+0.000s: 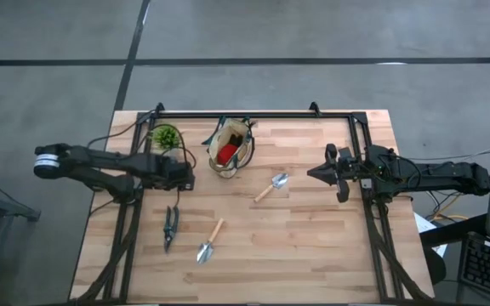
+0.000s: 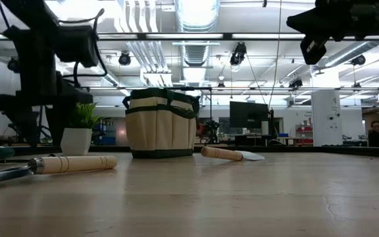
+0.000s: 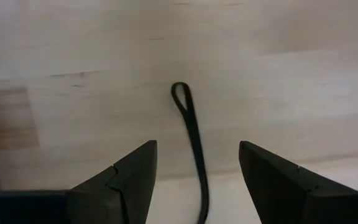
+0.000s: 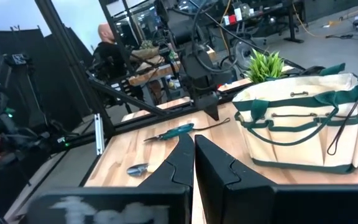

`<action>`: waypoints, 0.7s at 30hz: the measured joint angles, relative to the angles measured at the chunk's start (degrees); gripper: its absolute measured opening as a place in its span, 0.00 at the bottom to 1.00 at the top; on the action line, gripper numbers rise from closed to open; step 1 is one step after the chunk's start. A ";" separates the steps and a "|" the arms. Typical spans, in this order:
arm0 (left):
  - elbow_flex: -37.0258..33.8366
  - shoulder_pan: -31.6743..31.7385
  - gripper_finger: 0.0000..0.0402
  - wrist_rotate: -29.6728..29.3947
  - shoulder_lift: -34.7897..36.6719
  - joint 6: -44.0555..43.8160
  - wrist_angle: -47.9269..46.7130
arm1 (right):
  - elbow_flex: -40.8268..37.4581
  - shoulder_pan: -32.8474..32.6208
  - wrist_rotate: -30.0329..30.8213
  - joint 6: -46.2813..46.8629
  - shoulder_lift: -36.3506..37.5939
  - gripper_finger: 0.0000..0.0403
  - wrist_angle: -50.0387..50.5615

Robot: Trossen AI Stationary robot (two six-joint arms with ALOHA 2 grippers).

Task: Pick & Place Garden tools in Gardening bag
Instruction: Put the green shear scissor into the green gardening bag

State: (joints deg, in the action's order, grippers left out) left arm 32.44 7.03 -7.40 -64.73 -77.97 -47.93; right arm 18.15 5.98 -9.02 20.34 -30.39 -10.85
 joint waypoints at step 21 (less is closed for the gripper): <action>-5.37 0.03 0.53 -7.91 -4.20 0.13 7.95 | 0.04 0.00 -0.02 2.22 0.00 0.02 -0.09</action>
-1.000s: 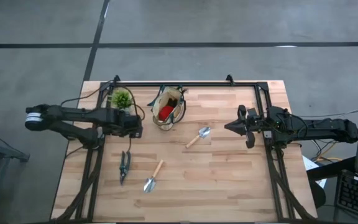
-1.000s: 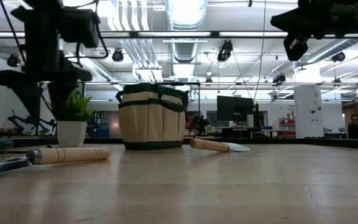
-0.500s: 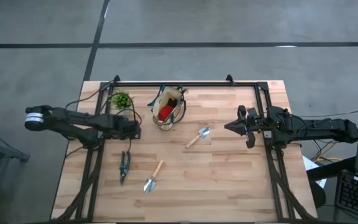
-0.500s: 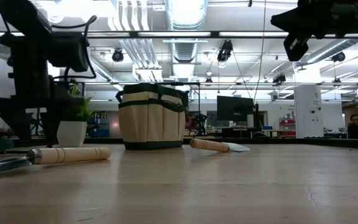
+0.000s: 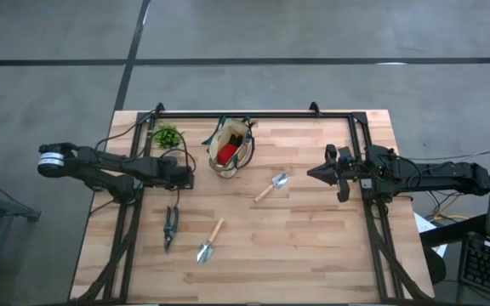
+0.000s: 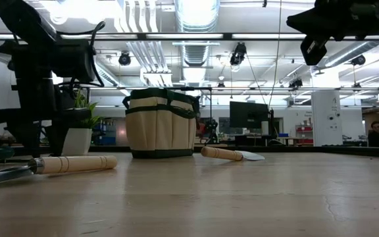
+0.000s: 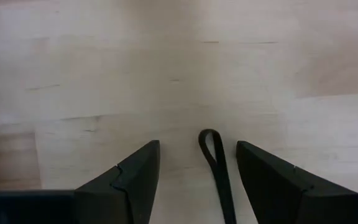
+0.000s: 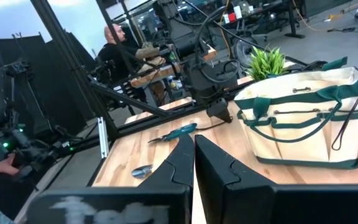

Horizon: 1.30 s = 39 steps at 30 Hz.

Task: Pick & Place Garden tools in Gardening bag
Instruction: Put the green shear scissor into the green gardening bag

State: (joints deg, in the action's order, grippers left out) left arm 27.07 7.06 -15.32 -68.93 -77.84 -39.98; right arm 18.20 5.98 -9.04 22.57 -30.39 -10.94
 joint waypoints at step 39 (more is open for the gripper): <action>0.44 -4.07 0.00 5.85 13.25 11.47 15.11 | 0.01 -0.03 -0.17 1.07 -0.09 0.02 2.19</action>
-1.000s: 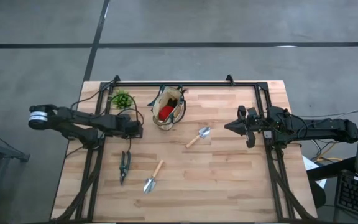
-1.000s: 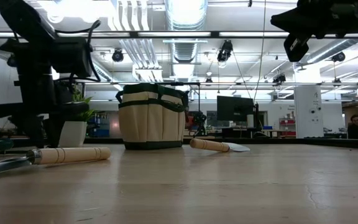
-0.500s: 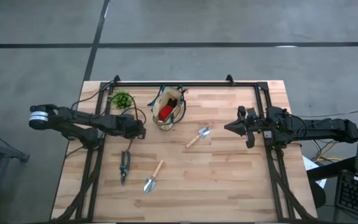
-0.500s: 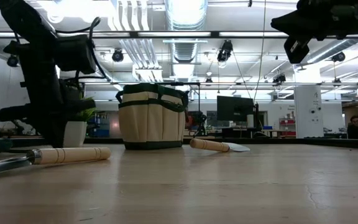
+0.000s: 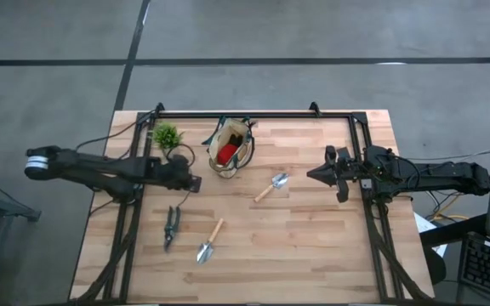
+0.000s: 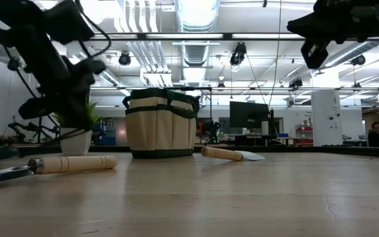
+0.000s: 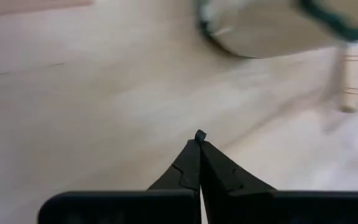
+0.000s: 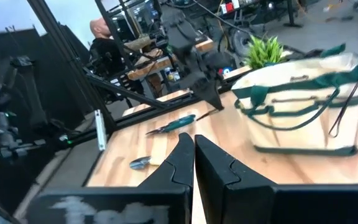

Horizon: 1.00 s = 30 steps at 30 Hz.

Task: Pick & Place Garden tools in Gardening bag
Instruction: Put the green shear scissor into the green gardening bag

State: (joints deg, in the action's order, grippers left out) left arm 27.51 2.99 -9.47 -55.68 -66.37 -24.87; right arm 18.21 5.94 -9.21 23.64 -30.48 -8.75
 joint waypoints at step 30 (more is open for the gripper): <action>1.96 -13.13 0.00 -6.21 8.79 4.30 33.88 | 0.01 -0.05 -0.29 3.70 -5.72 0.02 -0.09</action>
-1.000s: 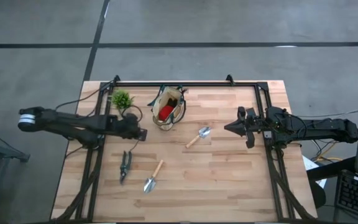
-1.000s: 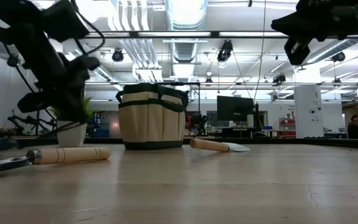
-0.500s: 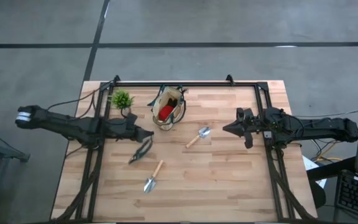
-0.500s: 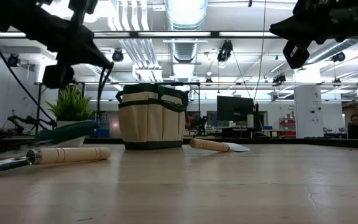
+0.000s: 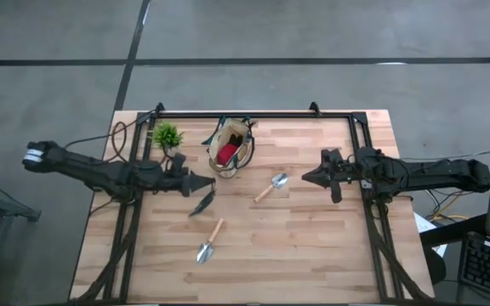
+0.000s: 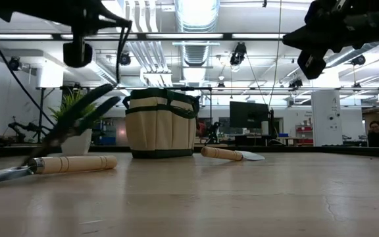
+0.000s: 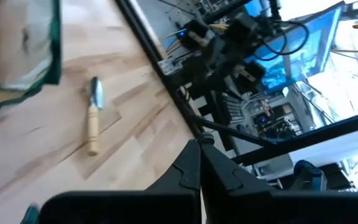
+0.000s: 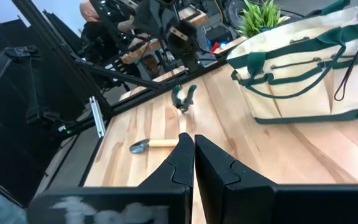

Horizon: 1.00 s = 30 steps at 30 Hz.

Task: Pick & Place Garden tools in Gardening bag
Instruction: Put the green shear scissor into the green gardening bag

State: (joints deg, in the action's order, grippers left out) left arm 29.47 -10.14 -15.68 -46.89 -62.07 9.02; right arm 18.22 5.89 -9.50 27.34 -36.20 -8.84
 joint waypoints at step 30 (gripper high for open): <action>25.51 -0.91 0.00 -6.90 -1.60 22.12 -10.88 | 0.00 0.00 0.05 1.65 -1.45 0.02 0.00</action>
State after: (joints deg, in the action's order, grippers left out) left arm 54.97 -11.05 -22.58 -48.49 -39.95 -1.86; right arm 18.22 5.89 -9.44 28.99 -37.65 -8.84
